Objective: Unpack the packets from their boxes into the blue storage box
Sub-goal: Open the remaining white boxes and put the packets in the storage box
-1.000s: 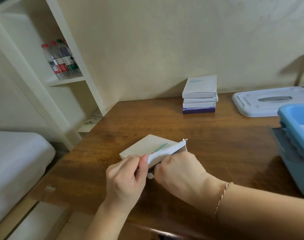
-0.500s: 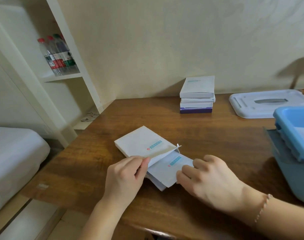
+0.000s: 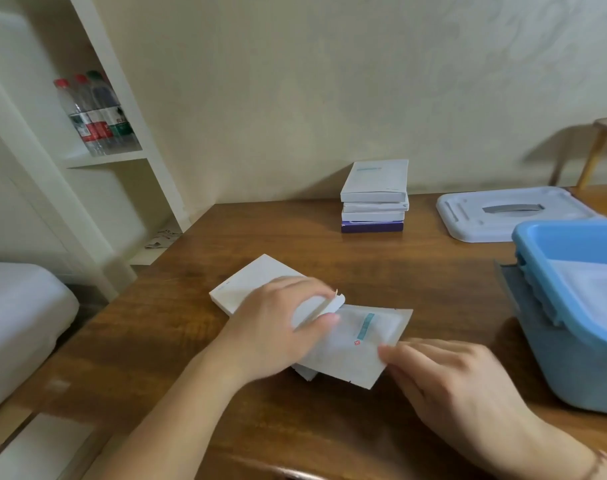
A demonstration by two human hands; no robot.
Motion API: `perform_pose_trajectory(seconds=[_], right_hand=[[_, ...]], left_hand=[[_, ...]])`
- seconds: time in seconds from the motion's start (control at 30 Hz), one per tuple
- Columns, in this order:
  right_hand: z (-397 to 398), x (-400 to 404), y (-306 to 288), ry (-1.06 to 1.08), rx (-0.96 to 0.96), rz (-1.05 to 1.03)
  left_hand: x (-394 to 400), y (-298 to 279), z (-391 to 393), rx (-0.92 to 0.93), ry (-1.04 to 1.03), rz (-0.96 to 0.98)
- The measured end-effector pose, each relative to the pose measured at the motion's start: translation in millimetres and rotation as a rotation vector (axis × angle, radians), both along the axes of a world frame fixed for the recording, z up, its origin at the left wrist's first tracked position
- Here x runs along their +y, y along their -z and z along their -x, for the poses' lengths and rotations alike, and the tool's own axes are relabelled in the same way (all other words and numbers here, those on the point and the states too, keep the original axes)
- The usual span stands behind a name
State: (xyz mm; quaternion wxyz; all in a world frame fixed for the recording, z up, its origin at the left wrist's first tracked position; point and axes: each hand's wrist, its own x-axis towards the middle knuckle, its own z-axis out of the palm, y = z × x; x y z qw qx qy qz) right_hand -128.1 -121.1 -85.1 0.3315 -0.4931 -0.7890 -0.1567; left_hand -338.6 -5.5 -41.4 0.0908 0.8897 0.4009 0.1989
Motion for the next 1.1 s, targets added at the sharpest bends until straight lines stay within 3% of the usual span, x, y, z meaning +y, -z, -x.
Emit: perform_pose_trajectory(seconds=[0.17, 0.37, 0.43, 0.53, 0.63, 0.77, 0.9, 1.0, 1.1], right_hand=[[-15.0, -15.8, -1.9, -0.020, 0.150, -0.095], [-25.9, -51.3, -29.1, -0.046, 0.283, -0.081], [-23.5, -66.6, -32.4, 0.032, 0.546, -0.072], [-16.8, -83.8, -35.8, -0.109, 1.201, 0.134], [-22.3, -92.0, -40.9, -0.164, 1.494, 0.209], [-40.0, -102.2, -66.8, -0.066, 1.474, -0.022], [-93.1, -116.6, -98.4, 0.177, 1.243, -0.193], [-145.0, -116.4, -117.8, 0.310, 1.146, -0.089], [-188.7, -107.1, -125.2, 0.496, 1.043, 0.077]], left_hand=[[21.0, -27.8, -62.7, 0.108, 0.483, 0.643], [26.4, -34.3, -85.1, -0.113, 0.690, 0.938], [17.5, -40.3, -88.9, -0.354, 0.734, 1.020], [0.0, -52.7, -103.9, -0.811, 0.721, 1.135], [-20.5, -62.2, -128.0, -1.063, 0.552, 1.135], [-51.6, -68.0, -159.7, -1.183, 0.481, 1.073], [-68.6, -80.0, -192.4, -1.237, 0.554, 0.947], [-70.6, -90.6, -216.5, -1.182, 0.544, 0.874], [-64.7, -91.6, -232.1, -1.014, 0.472, 0.757]])
